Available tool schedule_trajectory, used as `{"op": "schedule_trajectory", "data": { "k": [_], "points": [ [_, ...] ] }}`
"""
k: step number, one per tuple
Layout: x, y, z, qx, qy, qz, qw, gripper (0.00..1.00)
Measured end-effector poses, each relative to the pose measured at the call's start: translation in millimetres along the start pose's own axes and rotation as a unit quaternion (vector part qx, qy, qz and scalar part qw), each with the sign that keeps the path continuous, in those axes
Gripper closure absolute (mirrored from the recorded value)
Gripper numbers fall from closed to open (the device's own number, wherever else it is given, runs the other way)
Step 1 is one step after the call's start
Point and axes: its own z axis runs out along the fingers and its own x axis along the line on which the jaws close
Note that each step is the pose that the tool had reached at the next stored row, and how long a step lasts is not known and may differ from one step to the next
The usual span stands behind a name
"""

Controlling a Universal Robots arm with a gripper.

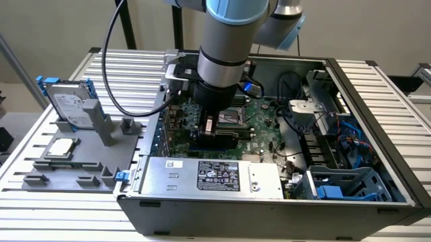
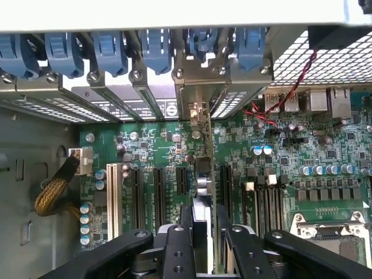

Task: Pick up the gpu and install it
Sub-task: 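Press down on the gpu until it lock into place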

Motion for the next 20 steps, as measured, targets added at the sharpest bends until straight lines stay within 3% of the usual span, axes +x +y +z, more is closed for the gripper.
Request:
{"op": "schedule_trajectory", "data": {
  "k": [10,11,13,20],
  "points": [
    [-0.3,-0.4,3.4,0.0009,0.0003,0.0,1.0,1.0],
    [-0.6,-0.4,4.0,0.0011,-0.0008,0.0,1.0,0.0],
    [-0.6,-0.1,1.8,0.0013,-0.0007,0.0,1.0,0.0],
    [-1.0,3.9,-29.9,0.0009,0.0002,0.0,1.0,0.0]
  ]
}}
